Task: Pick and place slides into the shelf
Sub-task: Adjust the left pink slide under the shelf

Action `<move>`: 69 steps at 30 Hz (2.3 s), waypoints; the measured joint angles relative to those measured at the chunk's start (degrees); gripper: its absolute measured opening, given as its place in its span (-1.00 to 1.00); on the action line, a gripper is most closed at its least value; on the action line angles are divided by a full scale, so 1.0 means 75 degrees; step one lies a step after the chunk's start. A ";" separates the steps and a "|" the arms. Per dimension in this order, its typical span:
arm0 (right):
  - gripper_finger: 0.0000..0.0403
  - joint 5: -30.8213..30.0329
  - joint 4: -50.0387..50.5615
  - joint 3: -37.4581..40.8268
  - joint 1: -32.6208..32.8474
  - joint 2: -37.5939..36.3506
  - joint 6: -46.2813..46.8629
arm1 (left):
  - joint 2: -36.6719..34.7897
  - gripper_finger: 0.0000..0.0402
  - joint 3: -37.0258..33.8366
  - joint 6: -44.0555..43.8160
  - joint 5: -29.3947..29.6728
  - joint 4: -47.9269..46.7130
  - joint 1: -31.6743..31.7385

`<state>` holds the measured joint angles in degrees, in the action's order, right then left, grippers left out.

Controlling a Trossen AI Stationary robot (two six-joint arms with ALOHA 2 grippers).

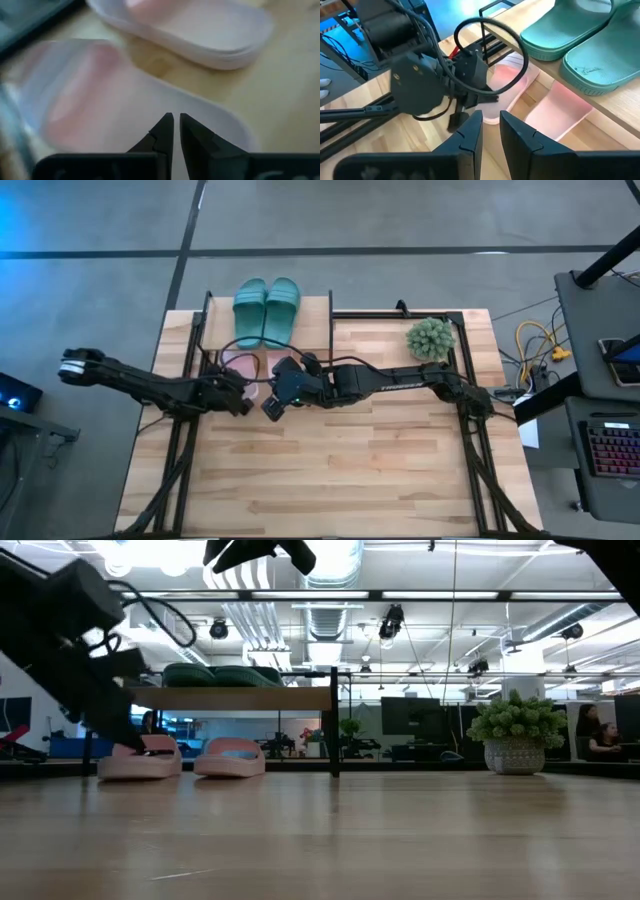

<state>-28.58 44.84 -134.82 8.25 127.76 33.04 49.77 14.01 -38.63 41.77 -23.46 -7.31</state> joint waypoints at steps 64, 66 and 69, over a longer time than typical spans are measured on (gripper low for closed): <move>-0.71 0.0000 0.0396 0.0006 -0.0306 0.0000 -0.0416 | -0.1137 -0.92 0.0657 -0.2783 -0.2145 -0.3055 -0.0026; -0.71 0.0000 0.0398 0.0006 -0.0306 0.0000 -0.0417 | -0.0995 -0.92 0.0655 -0.2800 -0.2431 -0.3061 -0.0026; -0.71 0.0000 0.0418 0.0006 -0.0306 0.0000 -0.0453 | -0.0852 -0.92 0.0700 -0.2802 -0.2712 -0.3056 -0.0026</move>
<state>-28.58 47.97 -134.78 5.96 127.76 29.64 43.38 19.26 -59.64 21.43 -46.38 -7.51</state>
